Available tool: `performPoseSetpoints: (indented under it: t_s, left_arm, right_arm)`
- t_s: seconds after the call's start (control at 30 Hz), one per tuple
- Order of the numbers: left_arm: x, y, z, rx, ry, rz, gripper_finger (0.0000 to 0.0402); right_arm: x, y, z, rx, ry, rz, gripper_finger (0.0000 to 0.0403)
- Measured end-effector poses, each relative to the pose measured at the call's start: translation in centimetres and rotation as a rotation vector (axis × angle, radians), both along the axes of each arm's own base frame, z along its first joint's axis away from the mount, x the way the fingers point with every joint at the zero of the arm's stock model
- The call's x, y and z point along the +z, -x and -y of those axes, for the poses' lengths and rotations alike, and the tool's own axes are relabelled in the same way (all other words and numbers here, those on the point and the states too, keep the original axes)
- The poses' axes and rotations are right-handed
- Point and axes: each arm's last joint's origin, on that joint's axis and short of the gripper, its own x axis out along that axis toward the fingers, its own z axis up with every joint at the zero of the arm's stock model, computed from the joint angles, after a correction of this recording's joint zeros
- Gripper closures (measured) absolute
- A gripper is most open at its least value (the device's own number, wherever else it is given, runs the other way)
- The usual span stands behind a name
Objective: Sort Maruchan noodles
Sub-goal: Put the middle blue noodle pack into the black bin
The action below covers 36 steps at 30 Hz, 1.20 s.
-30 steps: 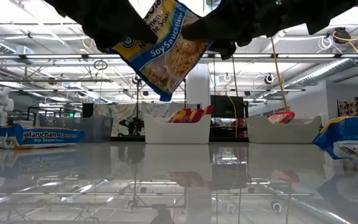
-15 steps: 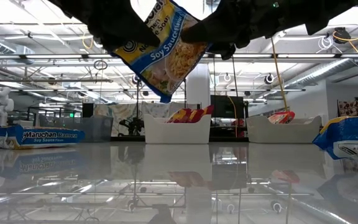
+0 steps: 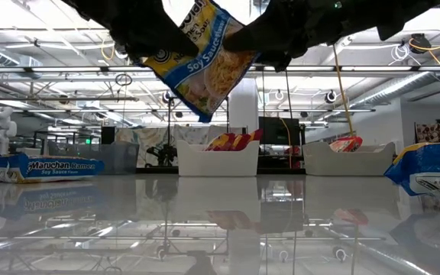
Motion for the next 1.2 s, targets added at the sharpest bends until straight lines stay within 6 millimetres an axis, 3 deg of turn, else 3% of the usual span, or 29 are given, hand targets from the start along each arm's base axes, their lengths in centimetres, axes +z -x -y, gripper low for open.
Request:
performPoseSetpoints:
  t_s: [0.13, 0.47, 0.67, 1.0, 1.2]
  left_arm:
    - [0.5, -0.2, 0.1, 0.009, 0.005, 0.054, 0.0276]
    - [2.4, 0.2, -0.1, 0.005, 0.001, 0.148, 0.0274]
    - [3.9, 0.9, -1.3, 0.059, -0.006, 0.194, 0.0274]
    - [8.0, 4.0, -6.3, 0.28, 0.024, 0.296, 0.0273]
    - [10.2, 6.9, -10.5, 0.483, 0.092, 0.398, 0.0273]
  right_arm:
    - [1.5, 1.0, 0.3, -0.038, 0.002, 0.002, 0.0258]
    - [5.1, 5.8, 1.5, -0.068, -0.052, -0.089, 0.0201]
    - [6.9, 8.5, 2.1, -0.08, -0.085, -0.09, 0.0166]
    - [7.2, 13.1, 3.2, -0.111, -0.092, -0.255, 0.0154]
    - [7.5, 14.4, 3.5, -0.126, -0.125, -0.253, 0.0154]
